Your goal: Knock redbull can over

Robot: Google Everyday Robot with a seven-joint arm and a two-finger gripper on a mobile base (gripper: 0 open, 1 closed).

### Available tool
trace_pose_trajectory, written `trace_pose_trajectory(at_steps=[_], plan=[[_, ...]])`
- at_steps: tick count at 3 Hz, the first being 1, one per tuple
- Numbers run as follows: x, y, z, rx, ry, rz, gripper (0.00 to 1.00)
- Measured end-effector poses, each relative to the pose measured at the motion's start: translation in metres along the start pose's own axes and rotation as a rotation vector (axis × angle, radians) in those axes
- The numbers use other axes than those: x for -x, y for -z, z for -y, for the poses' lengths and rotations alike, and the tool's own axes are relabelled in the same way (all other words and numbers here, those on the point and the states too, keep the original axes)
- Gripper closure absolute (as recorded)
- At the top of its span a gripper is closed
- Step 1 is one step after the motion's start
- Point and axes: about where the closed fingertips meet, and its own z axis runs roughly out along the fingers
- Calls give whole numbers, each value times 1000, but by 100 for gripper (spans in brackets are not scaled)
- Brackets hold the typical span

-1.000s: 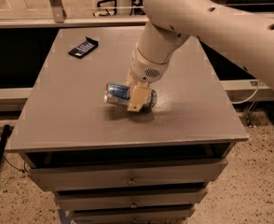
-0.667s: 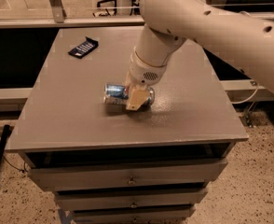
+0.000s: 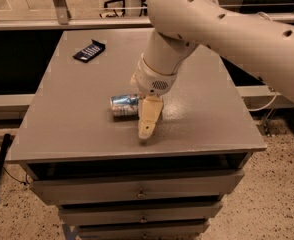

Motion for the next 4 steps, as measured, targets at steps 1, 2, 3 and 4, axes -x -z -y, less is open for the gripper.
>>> trace_pose_trajectory(at_steps=[1,2,3,4], plan=[[1,2,-4,6,0,19,0],[-5,10,-5,4,-38,91,0],[-42,33,3,-54,-140,291,0],[-81,65,8,-141,-212,503,0]])
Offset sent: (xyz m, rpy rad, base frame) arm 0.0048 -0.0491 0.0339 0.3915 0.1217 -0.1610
